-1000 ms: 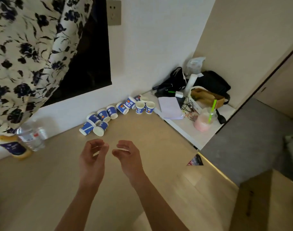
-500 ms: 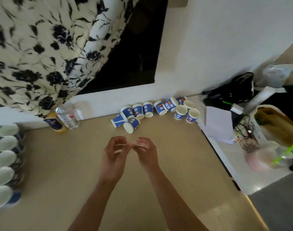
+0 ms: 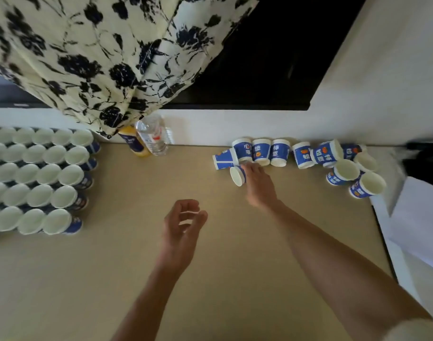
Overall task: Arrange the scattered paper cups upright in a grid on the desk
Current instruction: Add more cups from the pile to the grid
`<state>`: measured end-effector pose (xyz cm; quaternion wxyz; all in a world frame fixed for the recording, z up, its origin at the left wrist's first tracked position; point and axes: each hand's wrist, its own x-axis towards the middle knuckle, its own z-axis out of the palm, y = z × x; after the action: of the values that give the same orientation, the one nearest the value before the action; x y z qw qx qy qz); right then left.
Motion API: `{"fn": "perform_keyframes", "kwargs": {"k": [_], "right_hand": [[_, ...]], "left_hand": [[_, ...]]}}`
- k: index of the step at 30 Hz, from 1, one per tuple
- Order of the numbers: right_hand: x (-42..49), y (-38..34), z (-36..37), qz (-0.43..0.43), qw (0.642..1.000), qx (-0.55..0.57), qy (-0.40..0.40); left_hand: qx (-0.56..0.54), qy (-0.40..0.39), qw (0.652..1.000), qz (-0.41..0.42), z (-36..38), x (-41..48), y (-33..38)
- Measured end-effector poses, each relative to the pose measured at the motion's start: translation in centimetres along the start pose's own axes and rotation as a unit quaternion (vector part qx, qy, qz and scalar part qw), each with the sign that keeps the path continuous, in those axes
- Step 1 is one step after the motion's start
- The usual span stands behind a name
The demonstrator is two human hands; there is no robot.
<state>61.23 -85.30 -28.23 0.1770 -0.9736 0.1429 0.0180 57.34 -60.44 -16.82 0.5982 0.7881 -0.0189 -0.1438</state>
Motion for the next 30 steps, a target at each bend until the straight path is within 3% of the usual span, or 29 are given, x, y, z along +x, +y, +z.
{"fn": "perform_keyframes", "kwargs": {"k": [5,11,16,20,24,30], "right_hand": [[1.6,1.7,1.1,-0.067,0.994,-0.086,-0.017],[1.4,2.1,1.8,-0.074,0.984,-0.152,-0.054],[-0.2,2.4,2.5,-0.046,0.986,-0.141,-0.081],[-2.0,1.5,1.9,0.029,0.997,0.049,-0.053],[-4.0,-1.1,-0.1,0.083,0.947,0.31,-0.027],[-6.6,-4.5,-3.3,0.078,0.896,0.437,-0.017]], "left_hand": [[0.025,0.012,1.0,-0.01,0.0,-0.5,-0.3],[0.038,0.004,0.999,-0.026,0.2,-0.5,-0.7],[0.044,-0.013,0.998,-0.035,0.8,-0.6,-1.3],[0.063,-0.026,0.996,-0.052,1.4,-0.3,-1.8],[0.081,-0.019,0.994,-0.074,2.3,0.6,-2.3],[0.089,-0.021,0.994,-0.067,3.2,2.1,-1.4]]}}
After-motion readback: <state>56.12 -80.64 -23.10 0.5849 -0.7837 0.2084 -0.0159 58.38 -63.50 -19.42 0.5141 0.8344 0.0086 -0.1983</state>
